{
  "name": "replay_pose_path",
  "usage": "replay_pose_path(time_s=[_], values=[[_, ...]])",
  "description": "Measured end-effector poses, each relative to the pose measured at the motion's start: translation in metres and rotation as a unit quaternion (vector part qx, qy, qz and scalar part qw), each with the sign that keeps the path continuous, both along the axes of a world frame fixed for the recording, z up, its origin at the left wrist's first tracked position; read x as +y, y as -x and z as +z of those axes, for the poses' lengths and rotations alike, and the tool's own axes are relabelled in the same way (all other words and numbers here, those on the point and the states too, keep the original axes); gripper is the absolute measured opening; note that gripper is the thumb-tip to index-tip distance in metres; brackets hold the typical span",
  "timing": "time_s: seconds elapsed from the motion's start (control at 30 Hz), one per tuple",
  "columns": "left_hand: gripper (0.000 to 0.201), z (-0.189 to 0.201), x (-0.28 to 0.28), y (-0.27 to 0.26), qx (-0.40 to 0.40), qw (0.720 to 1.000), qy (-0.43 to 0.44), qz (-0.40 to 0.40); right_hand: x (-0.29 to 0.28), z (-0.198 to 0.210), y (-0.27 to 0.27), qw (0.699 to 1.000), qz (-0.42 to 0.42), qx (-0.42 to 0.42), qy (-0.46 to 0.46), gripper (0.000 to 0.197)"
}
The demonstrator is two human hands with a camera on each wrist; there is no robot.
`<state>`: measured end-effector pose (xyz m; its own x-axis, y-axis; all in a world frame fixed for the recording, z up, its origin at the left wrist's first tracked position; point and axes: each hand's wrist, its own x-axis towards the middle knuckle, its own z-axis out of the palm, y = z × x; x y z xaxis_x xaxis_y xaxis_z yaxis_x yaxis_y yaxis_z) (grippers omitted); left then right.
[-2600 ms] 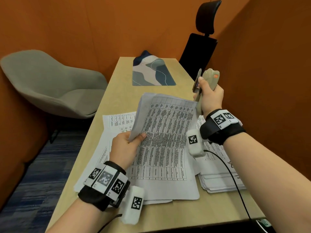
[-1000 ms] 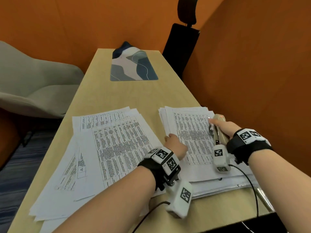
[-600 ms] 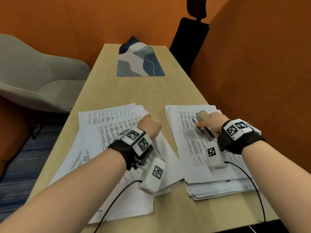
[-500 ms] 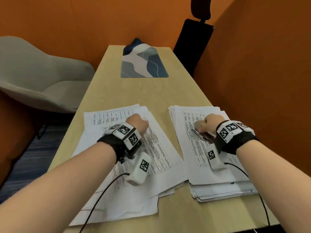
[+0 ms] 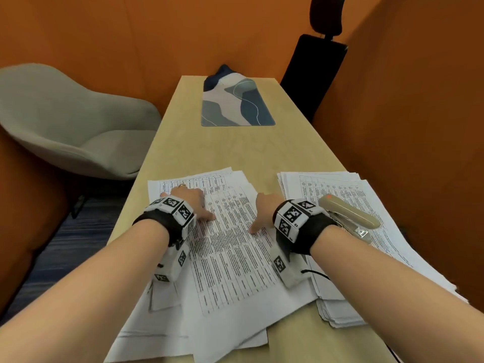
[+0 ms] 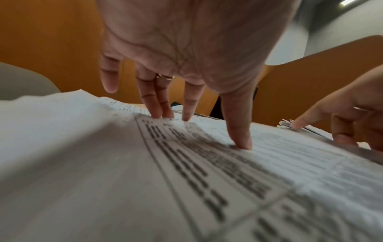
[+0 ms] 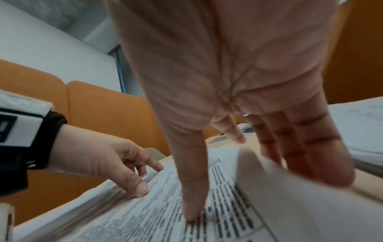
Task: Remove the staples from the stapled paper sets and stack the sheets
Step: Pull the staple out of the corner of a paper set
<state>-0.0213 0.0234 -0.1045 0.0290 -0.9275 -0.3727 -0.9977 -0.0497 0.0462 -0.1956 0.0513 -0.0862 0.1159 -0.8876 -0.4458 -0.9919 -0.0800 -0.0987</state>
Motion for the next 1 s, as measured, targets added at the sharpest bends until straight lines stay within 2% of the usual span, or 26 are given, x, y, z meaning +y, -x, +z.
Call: replay_pose_path(time_s=[0.03,0.1,0.2,0.27,0.4,0.5,0.6,0.67,0.73,0.8,0.83,0.9,0.97,1.0], values=[[0.068,0.000,-0.001,-0.002,0.001,1.000,0.001,-0.003,-0.001,-0.001,0.000,1.000,-0.016,-0.006,0.009,0.056],[0.072,0.001,-0.001,-0.003,0.005,1.000,0.012,-0.002,-0.002,-0.003,0.000,0.998,-0.045,-0.040,0.034,0.060],[0.069,0.002,0.005,-0.002,0.046,0.998,0.048,-0.008,-0.004,-0.001,0.000,0.991,-0.050,-0.111,0.061,0.046],[0.061,0.002,0.011,-0.003,0.136,0.988,0.072,-0.006,-0.003,0.005,0.002,0.978,-0.052,-0.187,0.079,0.035],[0.045,0.009,0.023,-0.010,0.316,0.938,0.138,0.028,0.005,0.022,0.007,0.951,-0.056,-0.288,0.097,0.006],[0.034,0.021,0.032,-0.019,0.437,0.883,0.164,0.053,0.011,0.030,0.010,0.924,-0.088,-0.359,0.103,0.008],[0.033,0.039,0.043,-0.027,0.494,0.854,0.160,0.044,0.018,0.032,0.012,0.927,-0.085,-0.345,0.118,0.054],[0.037,0.051,0.051,-0.033,0.512,0.841,0.170,0.042,0.027,0.036,0.013,0.932,-0.071,-0.344,0.085,0.067],[0.028,0.062,0.060,-0.039,0.532,0.824,0.190,0.050,0.034,0.039,0.019,0.938,-0.058,-0.338,0.046,0.056],[0.012,0.073,0.067,-0.045,0.550,0.807,0.203,0.065,0.043,0.047,0.025,0.945,-0.049,-0.321,0.039,0.037],[0.010,0.076,0.071,-0.048,0.556,0.801,0.208,0.076,0.047,0.052,0.029,0.947,-0.048,-0.315,0.043,0.031],[0.015,0.081,0.079,-0.048,0.565,0.795,0.199,0.093,0.052,0.062,0.035,0.950,-0.056,-0.300,0.061,0.027],[0.029,0.082,0.087,-0.041,0.573,0.793,0.179,0.104,0.053,0.072,0.040,0.958,-0.067,-0.264,0.090,0.025],[0.027,0.082,0.091,-0.035,0.575,0.793,0.169,0.108,0.053,0.076,0.041,0.962,-0.074,-0.244,0.101,0.025]])
